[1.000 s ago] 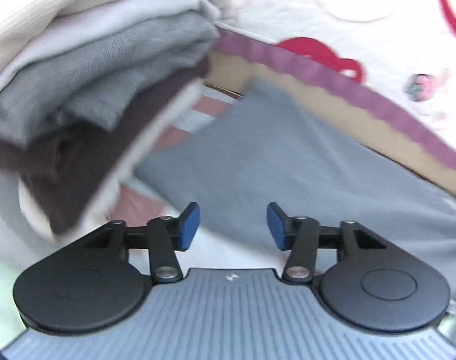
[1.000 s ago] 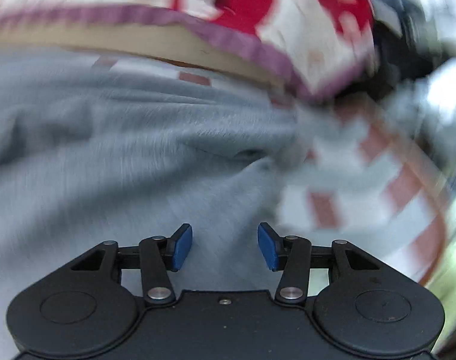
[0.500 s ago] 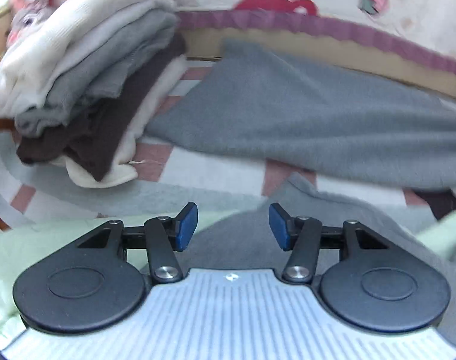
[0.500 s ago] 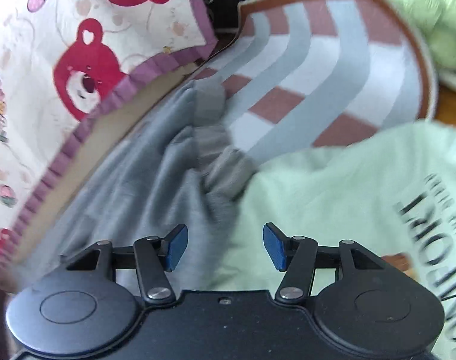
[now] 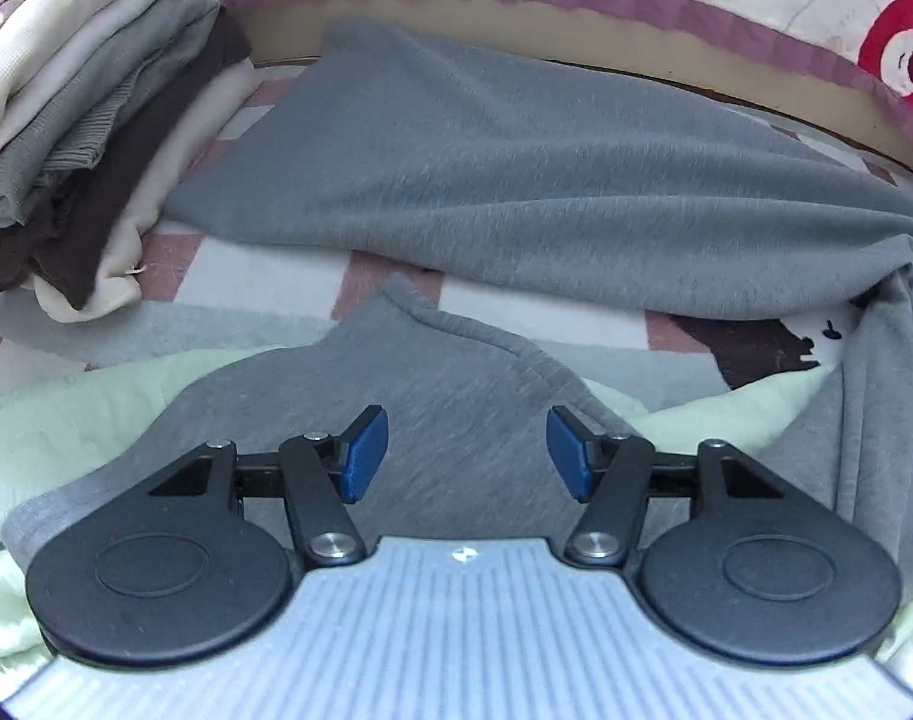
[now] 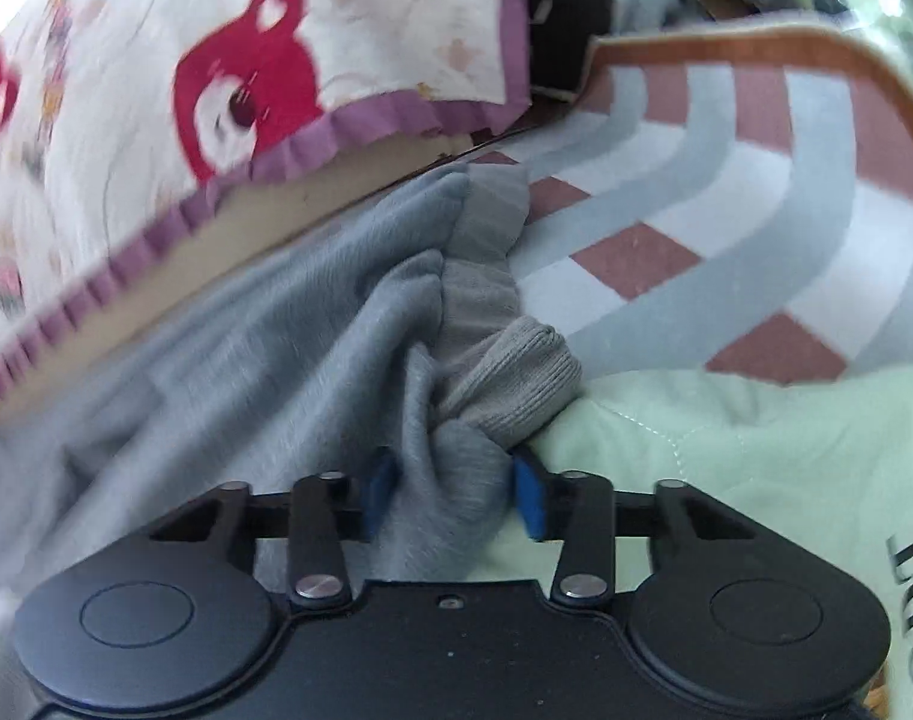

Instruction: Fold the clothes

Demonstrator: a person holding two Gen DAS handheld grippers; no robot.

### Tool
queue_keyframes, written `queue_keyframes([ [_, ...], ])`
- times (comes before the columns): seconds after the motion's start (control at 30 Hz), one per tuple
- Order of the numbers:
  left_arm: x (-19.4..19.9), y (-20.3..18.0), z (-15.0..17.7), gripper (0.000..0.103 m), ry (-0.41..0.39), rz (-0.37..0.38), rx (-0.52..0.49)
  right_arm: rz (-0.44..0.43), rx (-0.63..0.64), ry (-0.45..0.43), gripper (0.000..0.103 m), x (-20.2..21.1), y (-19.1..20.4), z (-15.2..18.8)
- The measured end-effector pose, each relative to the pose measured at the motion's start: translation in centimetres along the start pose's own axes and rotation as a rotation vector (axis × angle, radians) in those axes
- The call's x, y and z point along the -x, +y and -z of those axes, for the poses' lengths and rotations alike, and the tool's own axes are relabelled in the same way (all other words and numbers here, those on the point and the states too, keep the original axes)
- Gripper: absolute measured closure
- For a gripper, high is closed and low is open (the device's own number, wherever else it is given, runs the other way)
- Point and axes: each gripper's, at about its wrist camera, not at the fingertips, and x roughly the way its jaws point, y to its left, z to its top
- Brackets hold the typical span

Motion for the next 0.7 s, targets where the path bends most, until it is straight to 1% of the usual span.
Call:
queue_keyframes([
  [0.1,-1.2,-1.2,-0.1,0.041,0.06,0.06,0.028,-0.054,-0.063,-0.001,0.057,0.3,-0.8,0.2],
  [0.2,-2.5,-2.4,-0.2,0.04,0.13,0.122,0.048,-0.088,-0.145,0.019,0.057,0.8,-2.2,0.1],
  [0.23,-3.0,-2.9,-0.1,0.04,0.146,0.126,0.051,-0.091,-0.154,0.025,0.057,1.0,-2.4,0.1],
  [0.27,-3.4,-3.3,0.1,0.038,0.153,0.112,0.05,-0.092,-0.151,0.029,0.057,1.3,-2.5,0.2],
  [0.3,-3.9,-3.8,0.3,0.036,0.16,0.097,0.049,-0.096,-0.145,0.034,0.054,1.5,-2.5,0.3],
  [0.33,-4.3,-4.0,0.5,0.035,0.16,0.082,0.053,-0.104,-0.141,0.039,0.05,1.6,-2.5,0.5],
  [0.37,-4.6,-4.1,0.7,0.035,0.153,0.066,0.062,-0.113,-0.14,0.045,0.044,1.6,-2.5,0.6],
  [0.4,-4.8,-4.0,0.9,0.035,0.136,0.048,0.074,-0.121,-0.149,0.054,0.042,1.5,-2.5,0.8],
  [0.47,-5.0,-3.3,1.2,0.035,0.087,0.014,0.108,-0.132,-0.181,0.061,0.041,1.2,-2.4,1.2],
  [0.53,-5.0,-2.4,1.4,0.038,0.053,0.031,0.155,-0.142,-0.218,0.051,0.038,0.8,-2.5,1.4],
  [0.57,-4.8,-2.2,1.6,0.048,0.031,0.035,0.163,-0.146,-0.238,0.041,0.035,0.5,-2.6,1.4],
  [0.6,-4.6,-2.1,1.6,0.078,0.009,0.036,0.156,-0.15,-0.266,0.032,0.033,0.2,-2.8,1.4],
  [0.63,-4.4,-2.1,1.7,0.092,-0.013,0.036,0.149,-0.153,-0.303,0.025,0.031,-0.2,-3.0,1.3],
  [0.67,-4.1,-2.0,1.8,0.098,-0.035,0.036,0.142,-0.155,-0.338,0.02,0.027,-0.7,-3.3,1.2],
  [0.7,-3.8,-1.7,1.9,0.1,-0.059,0.039,0.163,-0.155,-0.362,0.015,0.022,-1.1,-3.4,1.0],
])
